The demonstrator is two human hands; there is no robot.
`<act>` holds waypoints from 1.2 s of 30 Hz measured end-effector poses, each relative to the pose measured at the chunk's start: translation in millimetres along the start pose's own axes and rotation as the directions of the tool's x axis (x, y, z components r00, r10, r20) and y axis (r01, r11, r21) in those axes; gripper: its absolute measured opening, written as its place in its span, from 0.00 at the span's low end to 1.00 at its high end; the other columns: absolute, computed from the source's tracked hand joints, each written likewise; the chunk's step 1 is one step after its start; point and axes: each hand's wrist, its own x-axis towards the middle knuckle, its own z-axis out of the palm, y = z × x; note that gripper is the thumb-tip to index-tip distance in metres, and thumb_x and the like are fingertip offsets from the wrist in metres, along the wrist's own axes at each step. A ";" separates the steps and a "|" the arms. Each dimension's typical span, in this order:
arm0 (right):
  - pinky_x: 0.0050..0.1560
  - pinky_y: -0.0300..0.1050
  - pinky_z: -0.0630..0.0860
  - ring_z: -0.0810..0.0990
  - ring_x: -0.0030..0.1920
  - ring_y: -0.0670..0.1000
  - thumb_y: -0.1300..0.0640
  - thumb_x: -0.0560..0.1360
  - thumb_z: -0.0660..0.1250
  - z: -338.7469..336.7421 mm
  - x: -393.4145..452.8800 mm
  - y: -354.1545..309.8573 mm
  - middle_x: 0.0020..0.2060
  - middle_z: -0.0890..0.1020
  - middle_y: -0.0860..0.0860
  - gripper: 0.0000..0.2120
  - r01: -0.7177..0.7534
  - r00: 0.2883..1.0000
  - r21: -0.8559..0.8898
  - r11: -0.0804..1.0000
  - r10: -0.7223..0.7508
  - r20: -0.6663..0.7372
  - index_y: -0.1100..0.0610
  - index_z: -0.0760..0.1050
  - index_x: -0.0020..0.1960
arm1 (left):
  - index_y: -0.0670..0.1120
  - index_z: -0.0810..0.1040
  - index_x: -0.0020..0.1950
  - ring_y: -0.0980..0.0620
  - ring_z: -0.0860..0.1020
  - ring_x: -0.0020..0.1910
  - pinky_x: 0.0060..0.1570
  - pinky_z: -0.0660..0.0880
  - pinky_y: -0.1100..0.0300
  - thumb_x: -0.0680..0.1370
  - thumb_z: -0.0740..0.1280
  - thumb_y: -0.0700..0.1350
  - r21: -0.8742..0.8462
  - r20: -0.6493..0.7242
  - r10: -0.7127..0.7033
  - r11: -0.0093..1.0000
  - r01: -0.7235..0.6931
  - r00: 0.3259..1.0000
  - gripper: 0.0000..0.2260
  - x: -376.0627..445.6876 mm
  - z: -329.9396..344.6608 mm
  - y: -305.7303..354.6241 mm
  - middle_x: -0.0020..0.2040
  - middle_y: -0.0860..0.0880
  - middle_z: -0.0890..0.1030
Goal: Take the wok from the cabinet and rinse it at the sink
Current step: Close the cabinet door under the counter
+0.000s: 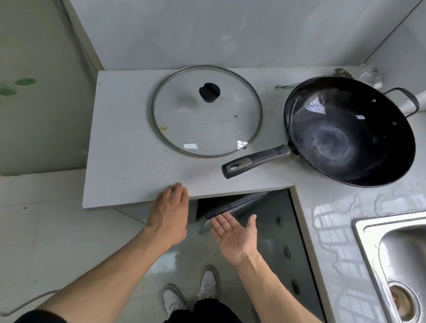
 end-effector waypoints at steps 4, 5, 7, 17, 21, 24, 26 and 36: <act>0.75 0.55 0.61 0.66 0.73 0.61 0.29 0.78 0.46 15.1 11.7 4.2 0.75 0.65 0.61 0.43 0.014 1.000 0.060 0.998 -0.016 0.023 0.63 0.61 0.76 | 0.38 0.55 0.74 0.42 0.61 0.71 0.72 0.61 0.51 0.69 0.69 0.42 -0.013 0.013 -0.023 1.000 0.023 1.000 0.37 1.0 -3.6 4.7 0.73 0.42 0.58; 0.75 0.55 0.60 0.66 0.74 0.60 0.29 0.78 0.46 18.5 14.7 4.3 0.75 0.65 0.60 0.43 0.015 1.000 0.070 0.997 -0.017 0.025 0.63 0.61 0.76 | 0.38 0.55 0.74 0.42 0.61 0.71 0.72 0.60 0.52 0.69 0.69 0.41 -0.013 0.017 -0.028 1.000 0.028 0.999 0.37 1.2 -4.6 5.4 0.73 0.42 0.58; 0.76 0.54 0.60 0.66 0.74 0.60 0.29 0.78 0.46 24.3 20.2 4.9 0.75 0.66 0.60 0.43 0.013 0.999 0.094 0.996 -0.016 0.030 0.63 0.61 0.76 | 0.38 0.55 0.74 0.42 0.59 0.72 0.73 0.59 0.51 0.69 0.68 0.40 -0.019 0.024 -0.039 0.999 0.039 0.999 0.37 1.1 -5.7 6.8 0.73 0.41 0.58; 0.77 0.55 0.55 0.62 0.76 0.58 0.29 0.77 0.46 47.7 34.7 7.3 0.76 0.63 0.58 0.42 0.016 0.999 0.180 0.983 -0.023 0.037 0.60 0.59 0.77 | 0.37 0.54 0.74 0.41 0.58 0.72 0.73 0.59 0.50 0.67 0.70 0.40 -0.011 0.037 -0.069 0.998 0.069 0.997 0.40 1.3 -8.0 11.3 0.73 0.41 0.56; 0.77 0.55 0.54 0.59 0.77 0.59 0.29 0.78 0.47 50.0 39.5 5.4 0.78 0.59 0.59 0.42 0.005 1.000 0.219 0.976 -0.011 0.028 0.59 0.55 0.79 | 0.37 0.54 0.74 0.41 0.58 0.73 0.73 0.58 0.50 0.67 0.70 0.40 -0.006 0.047 -0.076 0.997 0.076 0.996 0.40 2.2 -7.3 12.0 0.73 0.40 0.56; 0.77 0.56 0.55 0.59 0.77 0.59 0.29 0.77 0.46 49.9 39.8 6.4 0.77 0.60 0.58 0.42 -0.002 0.999 0.220 0.976 -0.008 0.047 0.59 0.55 0.79 | 0.36 0.53 0.75 0.41 0.57 0.73 0.74 0.58 0.49 0.67 0.69 0.39 -0.002 0.054 -0.080 0.997 0.080 0.995 0.40 3.8 -7.1 12.8 0.73 0.40 0.56; 0.77 0.57 0.57 0.61 0.76 0.60 0.29 0.77 0.46 47.8 38.7 6.0 0.77 0.62 0.58 0.42 -0.009 0.999 0.207 0.978 -0.002 0.050 0.59 0.56 0.78 | 0.36 0.54 0.75 0.41 0.57 0.73 0.74 0.58 0.49 0.67 0.70 0.39 -0.004 0.065 -0.082 0.997 0.082 0.995 0.40 4.3 -7.6 13.0 0.73 0.40 0.55; 0.71 0.56 0.67 0.72 0.69 0.61 0.31 0.78 0.47 33.9 18.8 -23.3 0.71 0.70 0.62 0.42 -0.011 0.994 -0.018 1.000 0.013 0.109 0.64 0.61 0.75 | 0.39 0.56 0.74 0.43 0.59 0.72 0.74 0.58 0.52 0.66 0.70 0.42 -0.049 0.110 -0.075 0.996 0.081 0.991 0.41 7.4 -12.1 10.6 0.73 0.42 0.57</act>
